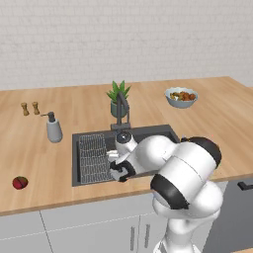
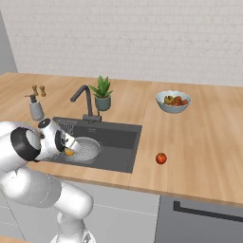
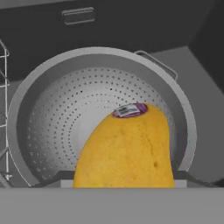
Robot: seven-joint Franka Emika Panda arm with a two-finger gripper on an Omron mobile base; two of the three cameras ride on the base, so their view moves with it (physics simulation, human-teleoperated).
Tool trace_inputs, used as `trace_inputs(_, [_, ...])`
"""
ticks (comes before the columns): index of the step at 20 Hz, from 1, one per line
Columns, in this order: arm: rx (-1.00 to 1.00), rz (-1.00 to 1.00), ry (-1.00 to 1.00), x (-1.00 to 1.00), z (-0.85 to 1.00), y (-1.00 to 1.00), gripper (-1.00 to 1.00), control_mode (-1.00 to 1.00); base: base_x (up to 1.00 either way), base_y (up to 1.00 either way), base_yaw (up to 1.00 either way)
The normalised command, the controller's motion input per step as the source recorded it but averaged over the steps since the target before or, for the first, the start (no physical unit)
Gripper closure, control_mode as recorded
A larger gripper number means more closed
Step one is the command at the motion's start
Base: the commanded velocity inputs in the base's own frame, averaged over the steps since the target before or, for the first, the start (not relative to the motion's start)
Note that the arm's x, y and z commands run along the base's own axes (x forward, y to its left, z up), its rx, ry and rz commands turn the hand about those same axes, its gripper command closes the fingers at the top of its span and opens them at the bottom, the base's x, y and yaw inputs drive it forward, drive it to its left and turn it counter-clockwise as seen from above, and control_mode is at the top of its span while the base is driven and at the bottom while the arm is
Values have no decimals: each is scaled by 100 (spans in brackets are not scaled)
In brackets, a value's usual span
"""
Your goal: Put the colander in the sink, put the mango, apple, mango in the colander, and turn on the sink faucet and pour water over the colander.
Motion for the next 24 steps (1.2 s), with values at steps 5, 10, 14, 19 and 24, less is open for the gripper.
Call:
trace_inputs(5, [2, 0, 0, 41, -23, -3, 100, -100, 0, 0, 0])
trace_inputs(10, [3, 0, 0, 30, -31, 0, 100, -100, 0, 0, 0])
trace_inputs(14, [2, 0, 0, 28, -36, 0, 100, -100, 0, 0, 0])
trace_inputs(19, [2, 0, 0, 10, -35, 0, 100, -100, 0, 0, 0])
trace_inputs(24, [0, 0, 0, 0, -29, 1, -100, -100, 0, 0, 0])
